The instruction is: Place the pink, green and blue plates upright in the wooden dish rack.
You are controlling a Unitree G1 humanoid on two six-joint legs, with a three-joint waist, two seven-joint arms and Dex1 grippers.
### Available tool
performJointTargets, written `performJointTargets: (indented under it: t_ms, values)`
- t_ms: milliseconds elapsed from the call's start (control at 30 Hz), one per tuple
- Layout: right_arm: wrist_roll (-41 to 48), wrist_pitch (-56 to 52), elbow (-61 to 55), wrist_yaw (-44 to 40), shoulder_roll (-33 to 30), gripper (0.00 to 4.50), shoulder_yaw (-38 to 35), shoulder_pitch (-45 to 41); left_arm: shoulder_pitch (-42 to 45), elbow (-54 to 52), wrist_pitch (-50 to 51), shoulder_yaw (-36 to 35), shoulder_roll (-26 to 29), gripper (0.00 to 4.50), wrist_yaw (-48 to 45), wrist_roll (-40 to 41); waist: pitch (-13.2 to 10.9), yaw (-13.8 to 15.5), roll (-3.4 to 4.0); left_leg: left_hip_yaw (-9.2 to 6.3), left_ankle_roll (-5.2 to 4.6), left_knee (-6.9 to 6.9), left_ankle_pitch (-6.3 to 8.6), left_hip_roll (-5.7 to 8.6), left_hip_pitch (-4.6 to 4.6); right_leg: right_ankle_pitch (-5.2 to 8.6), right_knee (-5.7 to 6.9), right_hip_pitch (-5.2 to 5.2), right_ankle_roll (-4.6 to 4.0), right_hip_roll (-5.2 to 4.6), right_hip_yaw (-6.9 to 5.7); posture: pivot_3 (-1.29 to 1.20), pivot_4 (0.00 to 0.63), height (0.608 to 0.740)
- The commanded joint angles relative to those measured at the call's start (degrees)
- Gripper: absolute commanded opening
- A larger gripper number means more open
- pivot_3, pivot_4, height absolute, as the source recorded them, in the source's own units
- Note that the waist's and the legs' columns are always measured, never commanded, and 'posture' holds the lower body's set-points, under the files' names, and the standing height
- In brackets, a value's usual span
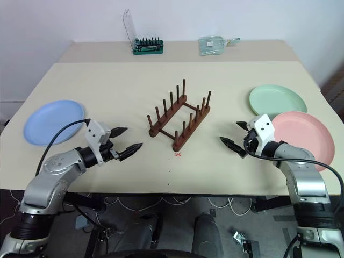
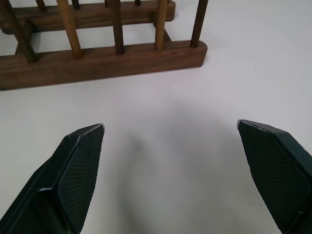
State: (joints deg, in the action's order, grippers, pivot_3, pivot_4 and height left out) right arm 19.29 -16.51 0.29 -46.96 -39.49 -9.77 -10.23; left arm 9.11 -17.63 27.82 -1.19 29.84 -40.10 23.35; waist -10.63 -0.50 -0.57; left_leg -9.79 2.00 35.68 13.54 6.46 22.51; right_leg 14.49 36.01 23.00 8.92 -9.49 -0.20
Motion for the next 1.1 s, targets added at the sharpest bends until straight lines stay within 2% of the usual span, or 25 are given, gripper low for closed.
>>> performJointTargets:
  t_ms: [33, 200, 267, 500, 867, 967, 1100]
  values:
    - [0.7, -0.1, -4.0, 1.1, 1.0, 4.46, -0.6, 0.8, 3.2, -5.7, 4.2, 4.7, -1.1, 4.50, -2.2, 3.6, 0.0, 0.0, -0.03, 0.00, 0.00, 0.02, 0.00, 0.00, 0.00, 0.00, 0.00, -0.02, 0.00, 0.01, 0.00, 0.00, 0.150, 0.740]
    - [1.3, -0.6, -5.9, 1.8, 1.5, 4.46, -1.5, 3.1, 6.0, -3.4, 8.3, 15.8, -3.6, 4.50, 0.0, -2.1, 0.0, 0.0, -0.03, 0.03, 0.00, -0.01, 0.00, 0.02, -0.01, 0.00, -0.04, -0.04, 0.02, 0.01, 0.02, 0.00, 0.150, 0.740]
    - [1.6, -0.6, -6.7, 1.8, 1.3, 4.46, -2.0, 4.0, 7.3, -1.3, 9.7, 18.0, -5.2, 4.50, 2.3, -4.3, 0.0, 0.0, -0.04, 0.03, -0.01, 0.00, 0.00, 0.03, -0.01, 0.00, -0.02, -0.04, 0.02, 0.02, 0.02, 0.00, 0.150, 0.740]
    - [1.6, 0.2, -7.5, 3.0, 1.2, 4.46, -2.9, 6.1, 9.0, 3.6, 11.6, 19.2, -10.4, 4.50, 6.4, -6.6, 0.0, 0.2, -0.05, 0.04, -0.01, 0.01, 0.00, -0.01, -0.03, -0.01, -0.03, -0.05, 0.02, 0.06, 0.02, 0.00, 0.150, 0.740]
    - [2.5, -1.9, -11.2, 4.2, 1.1, 4.46, -3.4, 7.2, 10.6, 12.9, 4.9, 18.2, -18.7, 4.50, 14.7, -12.9, 0.0, 1.3, -0.04, 0.08, 0.00, 0.12, 0.00, -0.01, -0.08, -0.03, -0.05, -0.16, 0.06, 0.06, 0.02, 0.00, 0.150, 0.740]
    - [2.2, -2.6, -11.6, 4.7, 1.4, 4.50, -2.8, 6.4, 10.5, 14.2, 4.1, 17.8, -19.8, 3.75, 15.1, -13.2, 0.0, 1.3, -0.04, 0.07, -0.01, 0.20, 0.01, 0.00, -0.07, -0.05, -0.05, -0.20, 0.11, 0.06, 0.02, 0.00, 0.150, 0.740]
    - [2.2, -3.0, -11.8, 4.9, 1.4, 4.50, -2.5, 5.8, 10.5, 15.2, 3.1, 16.9, -20.2, 1.78, 15.8, -13.9, 0.0, 1.3, -0.03, 0.07, -0.02, 0.21, 0.01, 0.02, -0.07, -0.06, -0.05, -0.20, 0.13, 0.06, 0.02, 0.00, 0.150, 0.740]
